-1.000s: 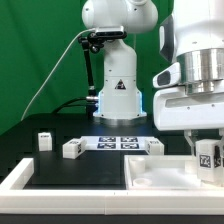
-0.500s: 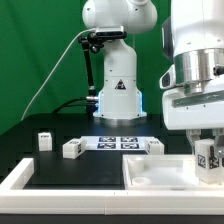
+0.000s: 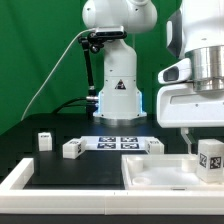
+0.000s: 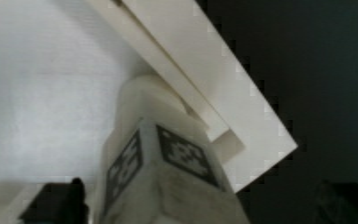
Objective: Assemble one leg
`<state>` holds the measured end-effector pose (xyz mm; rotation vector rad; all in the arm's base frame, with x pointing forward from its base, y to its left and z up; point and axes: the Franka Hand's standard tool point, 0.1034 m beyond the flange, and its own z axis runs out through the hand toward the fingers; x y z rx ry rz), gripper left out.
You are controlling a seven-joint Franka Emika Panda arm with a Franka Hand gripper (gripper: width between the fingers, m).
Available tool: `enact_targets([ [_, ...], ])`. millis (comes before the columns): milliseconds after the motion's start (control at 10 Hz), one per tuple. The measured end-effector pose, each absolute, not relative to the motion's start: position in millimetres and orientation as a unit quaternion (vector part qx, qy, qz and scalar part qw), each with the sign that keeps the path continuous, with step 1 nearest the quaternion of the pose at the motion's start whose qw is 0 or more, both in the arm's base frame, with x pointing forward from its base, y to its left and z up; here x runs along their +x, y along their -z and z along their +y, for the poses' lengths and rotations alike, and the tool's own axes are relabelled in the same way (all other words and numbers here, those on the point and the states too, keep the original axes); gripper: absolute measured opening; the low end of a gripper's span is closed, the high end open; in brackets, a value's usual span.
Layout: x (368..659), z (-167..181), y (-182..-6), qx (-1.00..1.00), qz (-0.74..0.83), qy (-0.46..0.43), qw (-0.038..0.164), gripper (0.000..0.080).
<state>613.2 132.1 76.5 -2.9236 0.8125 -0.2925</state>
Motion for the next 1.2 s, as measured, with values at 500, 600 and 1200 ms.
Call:
enact_targets([
  [500, 619.0, 120.5, -78.8, -0.994, 0.035, 0.104, 0.012, 0.0649],
  [600, 619.2, 120.0, -79.0, -0.994, -0.016, 0.104, 0.005, 0.0649],
  [1200, 618.8, 113.8, -78.3, -0.991, -0.086, 0.103, -0.005, 0.0455],
])
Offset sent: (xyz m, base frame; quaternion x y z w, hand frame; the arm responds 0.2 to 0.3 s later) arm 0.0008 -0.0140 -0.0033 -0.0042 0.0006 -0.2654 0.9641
